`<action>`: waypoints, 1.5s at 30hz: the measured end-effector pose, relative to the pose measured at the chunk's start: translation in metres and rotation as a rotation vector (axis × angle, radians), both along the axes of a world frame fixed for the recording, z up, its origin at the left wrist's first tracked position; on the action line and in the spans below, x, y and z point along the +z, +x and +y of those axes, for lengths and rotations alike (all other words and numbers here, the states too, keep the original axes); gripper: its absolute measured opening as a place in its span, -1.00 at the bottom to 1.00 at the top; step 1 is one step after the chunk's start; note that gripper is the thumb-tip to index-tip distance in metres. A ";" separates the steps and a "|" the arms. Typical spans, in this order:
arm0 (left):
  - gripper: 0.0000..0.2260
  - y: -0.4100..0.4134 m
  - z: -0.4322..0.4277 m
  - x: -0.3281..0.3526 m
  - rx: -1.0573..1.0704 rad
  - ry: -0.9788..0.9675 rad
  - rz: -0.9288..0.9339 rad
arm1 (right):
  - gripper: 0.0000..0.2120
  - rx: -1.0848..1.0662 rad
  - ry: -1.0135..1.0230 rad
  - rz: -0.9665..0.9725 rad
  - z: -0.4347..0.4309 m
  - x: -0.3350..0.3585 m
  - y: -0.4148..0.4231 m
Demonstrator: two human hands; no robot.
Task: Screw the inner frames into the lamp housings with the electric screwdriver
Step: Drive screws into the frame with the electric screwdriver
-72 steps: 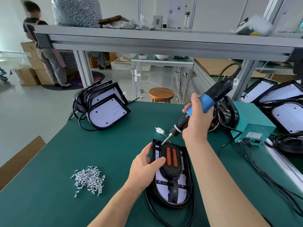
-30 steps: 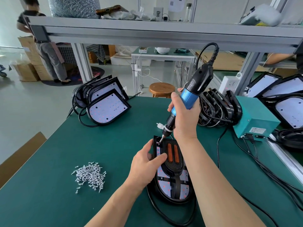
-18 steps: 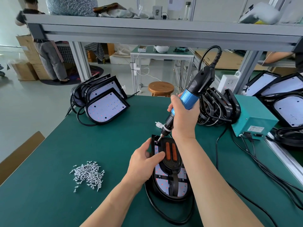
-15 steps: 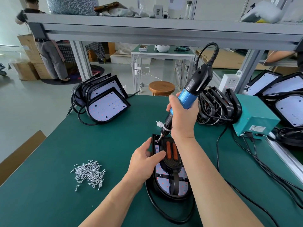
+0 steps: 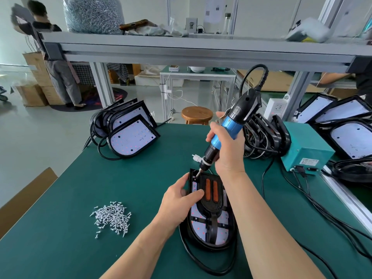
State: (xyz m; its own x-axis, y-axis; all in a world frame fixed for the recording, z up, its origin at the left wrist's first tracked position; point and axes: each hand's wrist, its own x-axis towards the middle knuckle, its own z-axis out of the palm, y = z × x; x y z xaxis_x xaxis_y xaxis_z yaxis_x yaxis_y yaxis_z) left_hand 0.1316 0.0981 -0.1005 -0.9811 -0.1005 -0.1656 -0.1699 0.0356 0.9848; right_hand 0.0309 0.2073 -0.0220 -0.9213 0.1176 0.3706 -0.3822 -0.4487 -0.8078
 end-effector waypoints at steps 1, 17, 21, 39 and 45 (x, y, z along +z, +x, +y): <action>-0.51 0.000 0.000 0.001 0.002 0.003 0.001 | -0.73 0.002 -0.003 -0.001 0.001 0.001 0.001; -0.62 -0.005 -0.006 -0.009 -0.023 -0.074 0.050 | -0.76 -0.186 0.000 -0.286 0.089 0.022 0.003; -0.61 -0.004 -0.007 -0.012 -0.020 -0.073 0.054 | -0.73 -0.200 0.073 -0.539 0.114 -0.019 0.010; -0.59 0.003 -0.003 -0.016 0.068 -0.080 0.120 | -0.42 -0.699 1.183 -0.616 0.123 -0.091 0.038; -0.63 0.006 -0.001 -0.013 0.107 -0.089 0.131 | -0.63 -0.773 1.097 -0.168 0.104 -0.076 0.064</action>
State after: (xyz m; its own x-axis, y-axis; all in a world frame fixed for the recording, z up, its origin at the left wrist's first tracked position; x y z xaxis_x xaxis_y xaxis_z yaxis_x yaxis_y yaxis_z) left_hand 0.1381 0.0975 -0.1138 -0.9765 -0.2141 -0.0225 -0.0475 0.1122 0.9926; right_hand 0.0946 0.3109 -0.0984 -0.7973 0.3409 0.4981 -0.1035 0.7358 -0.6692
